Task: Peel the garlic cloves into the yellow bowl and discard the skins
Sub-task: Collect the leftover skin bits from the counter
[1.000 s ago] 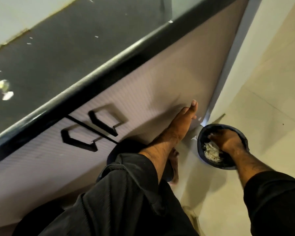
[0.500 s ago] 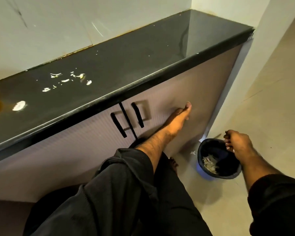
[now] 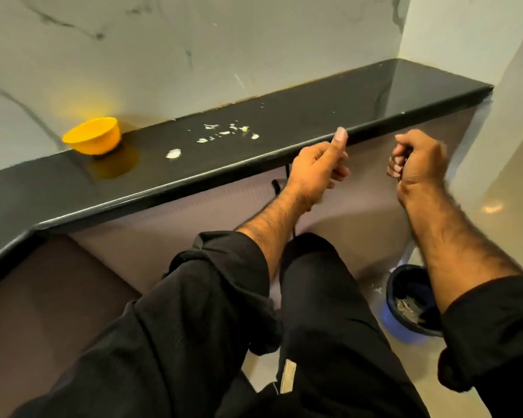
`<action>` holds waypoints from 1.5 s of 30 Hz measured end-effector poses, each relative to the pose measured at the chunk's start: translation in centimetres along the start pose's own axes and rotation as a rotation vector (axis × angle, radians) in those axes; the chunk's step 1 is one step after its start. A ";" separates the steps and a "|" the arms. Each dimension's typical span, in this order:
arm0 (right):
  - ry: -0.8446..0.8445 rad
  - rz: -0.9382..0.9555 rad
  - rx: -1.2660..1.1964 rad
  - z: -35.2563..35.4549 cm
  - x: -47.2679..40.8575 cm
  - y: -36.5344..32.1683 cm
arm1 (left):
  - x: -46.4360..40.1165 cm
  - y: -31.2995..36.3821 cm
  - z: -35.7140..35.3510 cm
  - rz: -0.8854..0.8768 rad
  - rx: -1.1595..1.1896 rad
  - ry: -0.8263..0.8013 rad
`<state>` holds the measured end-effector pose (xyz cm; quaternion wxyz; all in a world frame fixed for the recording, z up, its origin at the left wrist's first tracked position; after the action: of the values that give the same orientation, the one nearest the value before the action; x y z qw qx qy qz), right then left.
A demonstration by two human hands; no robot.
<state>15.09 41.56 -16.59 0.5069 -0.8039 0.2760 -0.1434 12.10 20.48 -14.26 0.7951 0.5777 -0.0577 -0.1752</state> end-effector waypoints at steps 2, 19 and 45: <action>-0.079 0.055 0.030 -4.2 1.4 -1.9 | 1.2 1.9 3.8 -0.021 0.010 0.071; -0.765 0.260 1.447 -32.1 5.1 6.3 | 6.5 -0.5 34.2 0.060 0.064 0.691; -0.950 0.285 1.592 -34.1 1.2 8.2 | -1.3 -5.1 38.4 0.123 0.241 0.684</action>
<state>-3.80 12.99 -8.85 0.9803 -0.1534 -0.0433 0.1168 -1.45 -14.99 -6.34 0.7038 0.6877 0.1567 0.0843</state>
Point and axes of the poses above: each hand's wrist, its own x-axis away from the middle knuckle, its own z-axis out of the back of the hand, y = z × x, the point moved 8 cm from there along -x, towards the middle knuckle, and after that the axes turned 6 degrees about -x, right-handed, at the moved point
